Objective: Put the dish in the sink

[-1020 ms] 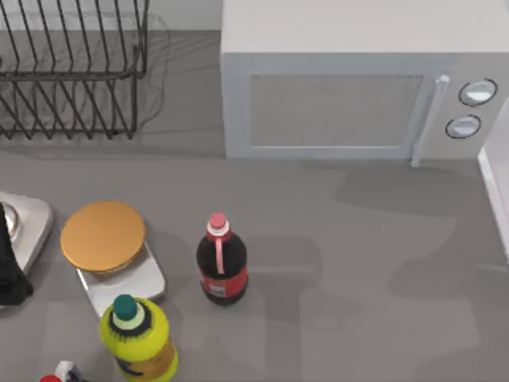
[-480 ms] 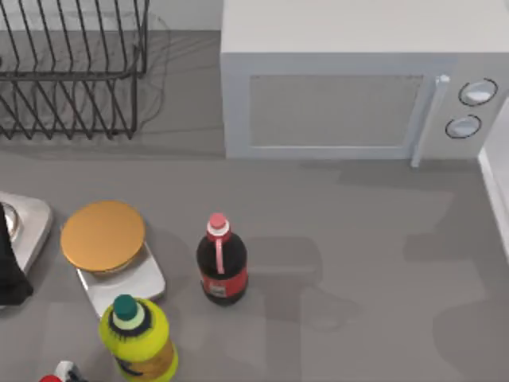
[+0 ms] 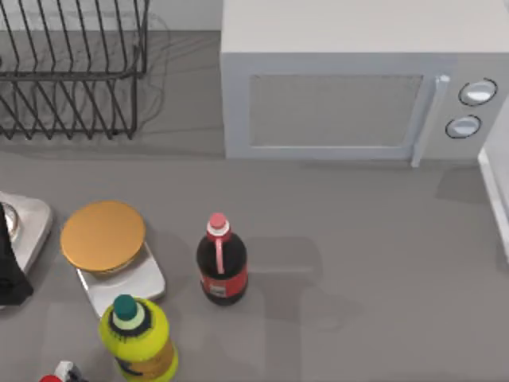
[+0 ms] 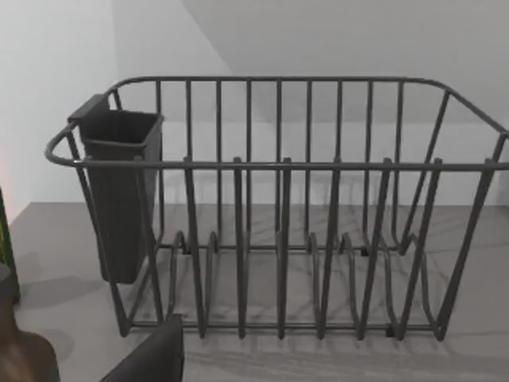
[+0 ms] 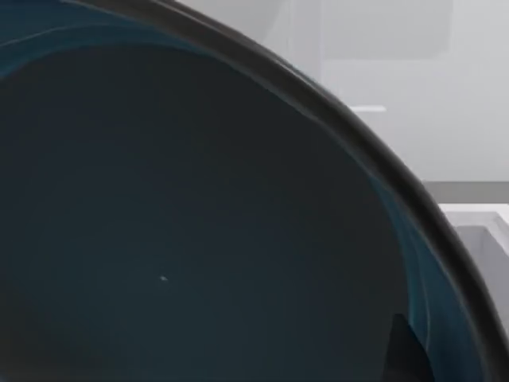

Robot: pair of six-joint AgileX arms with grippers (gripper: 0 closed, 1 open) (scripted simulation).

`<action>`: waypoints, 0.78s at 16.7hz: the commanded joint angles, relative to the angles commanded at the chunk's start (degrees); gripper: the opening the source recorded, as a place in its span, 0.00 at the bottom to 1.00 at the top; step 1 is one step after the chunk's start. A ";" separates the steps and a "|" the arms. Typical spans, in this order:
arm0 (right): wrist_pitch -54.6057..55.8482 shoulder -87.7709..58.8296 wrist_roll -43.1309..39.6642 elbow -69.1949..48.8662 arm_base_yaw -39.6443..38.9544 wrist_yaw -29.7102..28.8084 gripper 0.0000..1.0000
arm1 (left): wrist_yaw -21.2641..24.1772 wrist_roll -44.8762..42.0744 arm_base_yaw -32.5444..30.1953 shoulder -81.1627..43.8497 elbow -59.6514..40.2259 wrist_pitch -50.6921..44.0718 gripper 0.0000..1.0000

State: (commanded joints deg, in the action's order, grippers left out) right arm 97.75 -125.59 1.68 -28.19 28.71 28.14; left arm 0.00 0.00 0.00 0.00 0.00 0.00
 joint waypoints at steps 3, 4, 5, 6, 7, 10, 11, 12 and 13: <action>1.61 -1.41 -0.84 0.15 1.54 0.07 0.00 | 0.00 0.00 0.00 0.00 0.00 0.00 1.00; 1.61 -1.41 -0.84 0.15 1.54 0.07 0.00 | 0.00 0.00 0.00 0.00 0.00 0.00 1.00; 1.61 -1.41 -0.84 0.15 1.54 0.07 0.00 | 0.00 0.00 0.00 0.00 0.00 0.00 1.00; 1.61 -1.41 -0.84 0.15 1.54 0.07 0.00 | 0.00 0.00 0.00 0.00 0.00 0.00 1.00; 1.61 -1.41 -0.84 0.15 1.54 0.07 0.08 | 0.00 0.00 0.00 0.00 0.00 0.00 1.00; 1.61 -1.41 -0.84 0.15 1.54 0.07 0.30 | 0.00 0.00 0.00 0.00 0.00 0.00 1.00; 1.61 -1.41 -0.84 0.15 1.54 0.07 0.38 | 0.00 0.00 0.00 0.00 0.00 0.00 1.00; 1.61 -1.41 -0.84 0.15 1.54 0.07 0.45 | 0.00 0.00 0.00 0.00 0.00 0.00 1.00; 1.61 -1.41 -0.84 0.15 1.54 0.07 0.53 | 0.00 0.00 0.00 0.00 0.00 0.00 1.00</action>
State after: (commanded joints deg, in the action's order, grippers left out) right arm 99.37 -127.00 0.83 -28.04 30.25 28.21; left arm 0.00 0.00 0.00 0.00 0.00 0.00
